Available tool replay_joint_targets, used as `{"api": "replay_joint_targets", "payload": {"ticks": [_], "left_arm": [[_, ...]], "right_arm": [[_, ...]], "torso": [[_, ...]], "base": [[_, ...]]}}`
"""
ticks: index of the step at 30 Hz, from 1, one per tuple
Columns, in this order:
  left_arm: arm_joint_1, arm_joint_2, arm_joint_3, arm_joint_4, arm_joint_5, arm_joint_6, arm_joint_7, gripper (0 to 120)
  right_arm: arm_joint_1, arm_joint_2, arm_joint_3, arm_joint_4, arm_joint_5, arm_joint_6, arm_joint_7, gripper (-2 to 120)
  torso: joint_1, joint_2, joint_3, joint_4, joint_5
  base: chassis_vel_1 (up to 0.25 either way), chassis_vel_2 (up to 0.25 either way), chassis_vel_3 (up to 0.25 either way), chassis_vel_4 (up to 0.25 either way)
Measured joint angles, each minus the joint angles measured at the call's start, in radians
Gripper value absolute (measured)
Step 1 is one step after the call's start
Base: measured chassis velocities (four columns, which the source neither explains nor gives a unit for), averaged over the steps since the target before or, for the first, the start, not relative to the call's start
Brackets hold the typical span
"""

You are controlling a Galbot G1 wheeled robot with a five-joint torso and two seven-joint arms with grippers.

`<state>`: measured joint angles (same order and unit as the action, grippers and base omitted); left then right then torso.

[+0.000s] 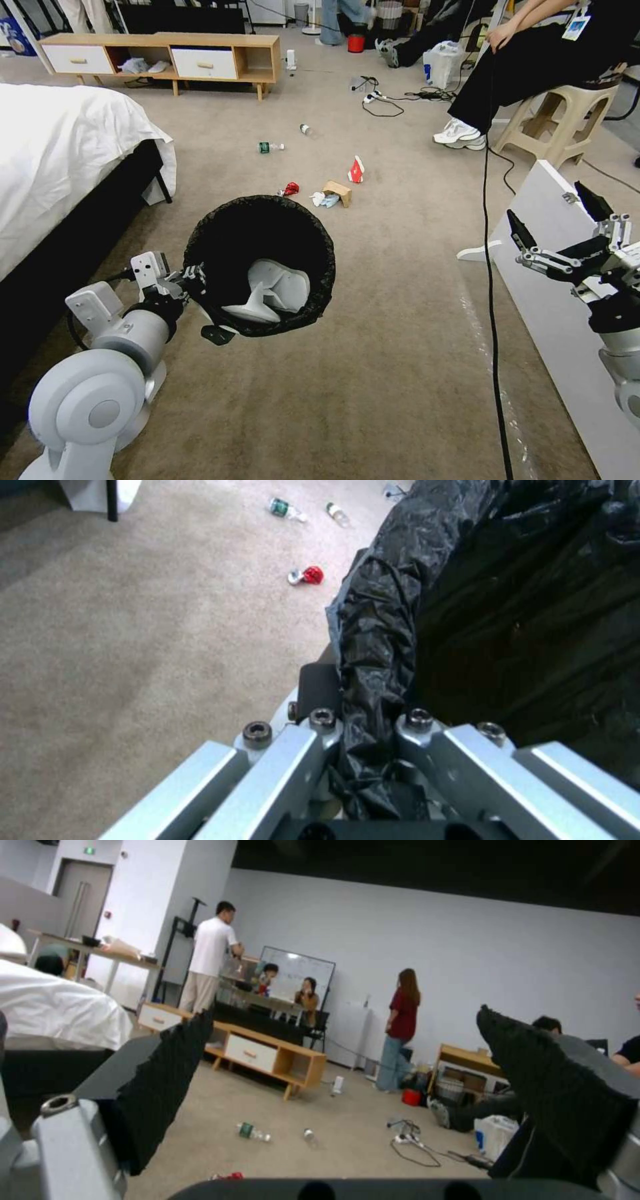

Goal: Pick up the trash bin and place the garbage on the floor into it.

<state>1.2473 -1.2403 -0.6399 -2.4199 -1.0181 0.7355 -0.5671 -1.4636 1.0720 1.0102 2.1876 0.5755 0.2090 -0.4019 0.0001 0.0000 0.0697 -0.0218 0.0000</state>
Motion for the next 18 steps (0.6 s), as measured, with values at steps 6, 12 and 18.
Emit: {"api": "replay_joint_targets", "payload": {"ticks": [6, 12, 18], "left_arm": [[-0.007, -0.003, 0.0, 0.005, 0.0, 0.0, 0.0, 3], [-0.002, -0.006, 0.0, 0.006, 0.002, 0.0, 0.0, 3], [-0.001, -0.009, 0.0, 0.007, 0.004, 0.0, 0.0, 3]], "right_arm": [[-0.004, -0.004, 0.005, -0.002, 0.0, 0.006, -0.001, 100], [0.005, 0.005, -0.005, -0.009, -0.001, 0.008, -0.003, 100], [0.007, 0.003, -0.006, -0.01, 0.001, 0.009, -0.002, 100]], "torso": [[0.0, 0.0, 0.0, -0.0001, 0.0], [0.0, 0.0, 0.0, 0.0001, 0.0], [0.0, 0.0, 0.0, 0.0, 0.0]], "base": [[0.0, 0.0, 0.0, 0.0], [0.0, 0.0, 0.0, 0.0], [0.0, 0.0, 0.0, 0.0]]}}
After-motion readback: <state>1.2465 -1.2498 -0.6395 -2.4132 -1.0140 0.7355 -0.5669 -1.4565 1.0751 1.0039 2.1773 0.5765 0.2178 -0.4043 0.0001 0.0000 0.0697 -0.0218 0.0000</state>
